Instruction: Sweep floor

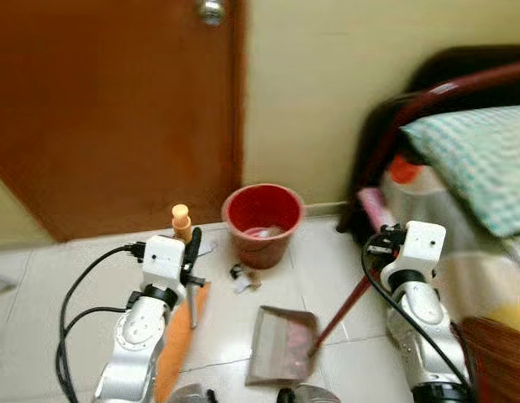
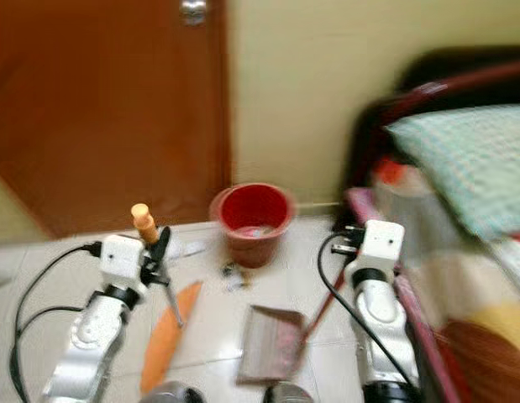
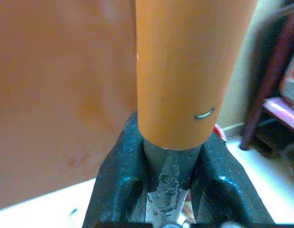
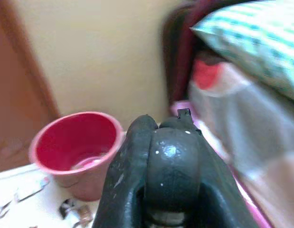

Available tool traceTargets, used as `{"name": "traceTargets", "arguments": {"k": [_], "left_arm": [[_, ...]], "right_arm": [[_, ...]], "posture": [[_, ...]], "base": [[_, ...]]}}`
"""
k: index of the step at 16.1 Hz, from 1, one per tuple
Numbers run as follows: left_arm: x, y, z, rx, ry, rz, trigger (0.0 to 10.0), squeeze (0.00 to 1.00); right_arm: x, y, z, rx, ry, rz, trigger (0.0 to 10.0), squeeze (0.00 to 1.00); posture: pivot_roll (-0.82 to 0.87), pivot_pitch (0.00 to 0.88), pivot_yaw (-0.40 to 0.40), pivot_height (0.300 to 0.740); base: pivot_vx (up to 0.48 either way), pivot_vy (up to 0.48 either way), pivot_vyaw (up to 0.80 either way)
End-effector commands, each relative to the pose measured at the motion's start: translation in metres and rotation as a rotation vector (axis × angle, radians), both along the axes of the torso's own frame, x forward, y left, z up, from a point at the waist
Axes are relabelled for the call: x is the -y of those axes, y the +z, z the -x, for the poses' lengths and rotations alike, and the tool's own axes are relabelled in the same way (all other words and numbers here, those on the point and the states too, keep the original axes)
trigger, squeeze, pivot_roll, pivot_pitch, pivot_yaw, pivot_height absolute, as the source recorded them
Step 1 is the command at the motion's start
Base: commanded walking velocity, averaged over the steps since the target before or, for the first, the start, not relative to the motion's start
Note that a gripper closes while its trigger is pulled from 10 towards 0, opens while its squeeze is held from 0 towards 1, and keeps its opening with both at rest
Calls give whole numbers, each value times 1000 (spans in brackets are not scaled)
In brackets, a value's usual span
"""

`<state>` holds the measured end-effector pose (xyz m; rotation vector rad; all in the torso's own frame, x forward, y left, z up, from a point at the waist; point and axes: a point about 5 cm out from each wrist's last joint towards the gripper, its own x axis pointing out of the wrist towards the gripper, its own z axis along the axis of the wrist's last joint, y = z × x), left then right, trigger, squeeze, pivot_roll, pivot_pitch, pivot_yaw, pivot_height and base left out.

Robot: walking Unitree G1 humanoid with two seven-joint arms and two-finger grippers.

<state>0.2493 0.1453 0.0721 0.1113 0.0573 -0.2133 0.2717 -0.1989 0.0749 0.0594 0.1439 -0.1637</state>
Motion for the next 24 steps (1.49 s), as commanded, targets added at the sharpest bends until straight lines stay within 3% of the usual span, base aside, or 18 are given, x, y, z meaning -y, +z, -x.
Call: {"name": "traceTargets", "arguments": {"k": [1,7,11,16,21,24], "left_arm": [[11,4,-2,19,-45,32,10000,0],[11,3,-1,9,-40,32,10000,0],[1,4,-1,19,17,7,10000,0],[-12,10,-16,51,87,-29,10000,0],[3,24,-46,117,39,-65,10000,0],[28,32,-61,157,-47,-58,10000,0]], "right_arm": [[4,6,-4,32,-11,9,10000,0],[4,4,-2,28,-5,15,10000,0],[3,4,-5,31,0,16,10000,0],[8,7,-12,37,-8,34,10000,0],[6,10,-15,45,-12,42,10000,0],[6,8,-15,43,-11,45,10000,0]], "posture": [[-4,70,-32,740],[-1,71,-34,740],[2,77,-29,740],[3,83,-30,740],[-6,84,-30,740],[-6,84,-30,740]], "base": [[251,0,-606],[127,0,0],[0,0,0],[0,0,0],[0,0,0],[0,0,0]]}}
